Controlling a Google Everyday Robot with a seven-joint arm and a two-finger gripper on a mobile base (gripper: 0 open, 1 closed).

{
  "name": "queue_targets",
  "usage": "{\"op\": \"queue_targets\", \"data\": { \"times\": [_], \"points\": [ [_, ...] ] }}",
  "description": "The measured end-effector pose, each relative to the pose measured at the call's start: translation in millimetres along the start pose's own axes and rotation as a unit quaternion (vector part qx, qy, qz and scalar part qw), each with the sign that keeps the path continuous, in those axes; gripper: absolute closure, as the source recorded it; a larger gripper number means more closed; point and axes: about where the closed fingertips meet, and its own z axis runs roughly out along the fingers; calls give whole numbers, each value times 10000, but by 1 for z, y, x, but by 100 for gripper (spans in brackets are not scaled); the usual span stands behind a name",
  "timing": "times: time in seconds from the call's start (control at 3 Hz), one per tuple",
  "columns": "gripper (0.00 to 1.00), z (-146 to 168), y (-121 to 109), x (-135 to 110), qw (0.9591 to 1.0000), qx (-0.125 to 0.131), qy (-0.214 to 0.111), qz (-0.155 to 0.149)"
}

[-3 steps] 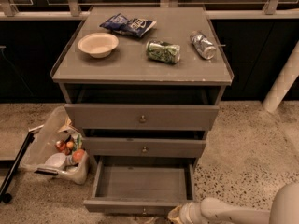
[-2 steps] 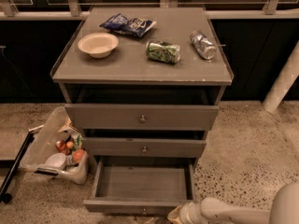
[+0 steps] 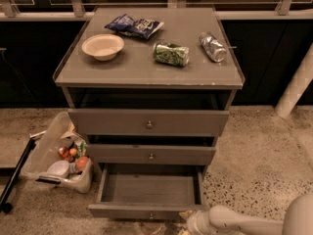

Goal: Close bottom drawer

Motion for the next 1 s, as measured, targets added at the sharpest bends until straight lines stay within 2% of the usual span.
{"op": "queue_targets", "data": {
  "times": [0.33,0.67,1.0],
  "points": [
    [19,0,1,0,10000,0,0,0],
    [43,11,-16,-15,9997,-68,-180,-132],
    [66,52,-32,-41,9975,-468,-403,-352]
  ]
}}
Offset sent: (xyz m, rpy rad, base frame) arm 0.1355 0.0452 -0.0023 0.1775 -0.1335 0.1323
